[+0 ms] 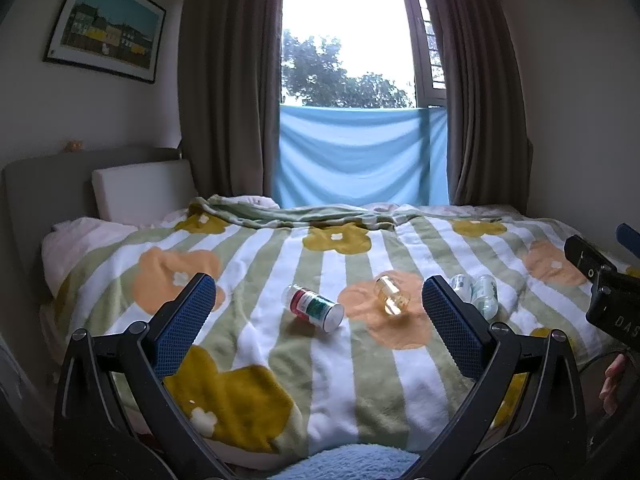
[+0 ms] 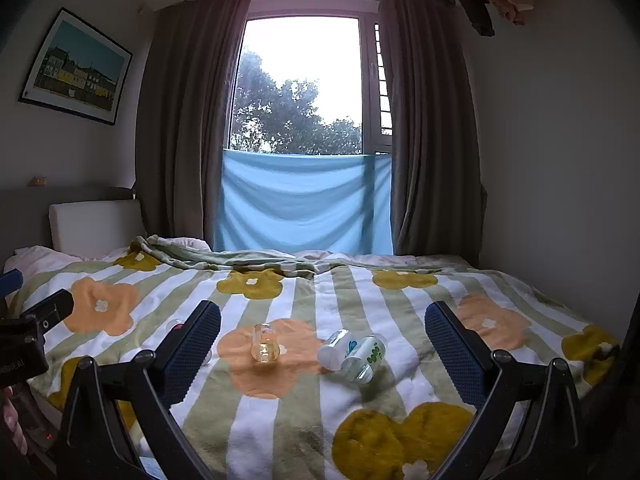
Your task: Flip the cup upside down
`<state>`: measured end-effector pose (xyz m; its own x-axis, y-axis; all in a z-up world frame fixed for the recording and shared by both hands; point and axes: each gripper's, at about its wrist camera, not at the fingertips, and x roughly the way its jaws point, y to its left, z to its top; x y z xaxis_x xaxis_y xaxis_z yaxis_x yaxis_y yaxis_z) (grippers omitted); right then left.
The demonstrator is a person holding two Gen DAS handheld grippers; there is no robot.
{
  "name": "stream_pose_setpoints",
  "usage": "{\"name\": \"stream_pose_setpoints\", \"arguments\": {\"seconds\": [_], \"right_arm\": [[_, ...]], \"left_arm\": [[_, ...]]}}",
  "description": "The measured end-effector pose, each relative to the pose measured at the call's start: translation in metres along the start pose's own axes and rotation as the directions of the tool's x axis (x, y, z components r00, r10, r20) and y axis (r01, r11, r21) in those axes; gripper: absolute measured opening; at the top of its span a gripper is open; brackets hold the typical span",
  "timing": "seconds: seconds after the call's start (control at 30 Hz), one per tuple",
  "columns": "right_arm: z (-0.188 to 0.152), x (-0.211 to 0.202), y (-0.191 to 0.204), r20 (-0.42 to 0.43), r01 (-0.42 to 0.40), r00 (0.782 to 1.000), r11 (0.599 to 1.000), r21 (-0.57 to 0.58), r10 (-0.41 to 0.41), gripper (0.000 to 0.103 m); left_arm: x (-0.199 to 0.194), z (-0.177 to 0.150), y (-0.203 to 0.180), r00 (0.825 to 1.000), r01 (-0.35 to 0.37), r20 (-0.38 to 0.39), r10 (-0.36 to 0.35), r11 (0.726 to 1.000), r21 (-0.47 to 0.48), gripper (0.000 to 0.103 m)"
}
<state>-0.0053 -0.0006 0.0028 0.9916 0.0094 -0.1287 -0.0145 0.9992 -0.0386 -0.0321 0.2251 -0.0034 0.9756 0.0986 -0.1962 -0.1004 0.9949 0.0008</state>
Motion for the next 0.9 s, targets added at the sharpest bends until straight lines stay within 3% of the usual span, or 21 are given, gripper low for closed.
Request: {"name": "stream_pose_setpoints", "arguments": {"seconds": [0.9], "right_arm": [[0.0005,-0.0013,-0.0015,-0.015,-0.017,1.0,1.0,0.014,0.017,0.102]], "left_arm": [[-0.0014,-0.0054,0.0056,1.0,-0.012,0.004,0.012,1.0,-0.024,0.103]]}}
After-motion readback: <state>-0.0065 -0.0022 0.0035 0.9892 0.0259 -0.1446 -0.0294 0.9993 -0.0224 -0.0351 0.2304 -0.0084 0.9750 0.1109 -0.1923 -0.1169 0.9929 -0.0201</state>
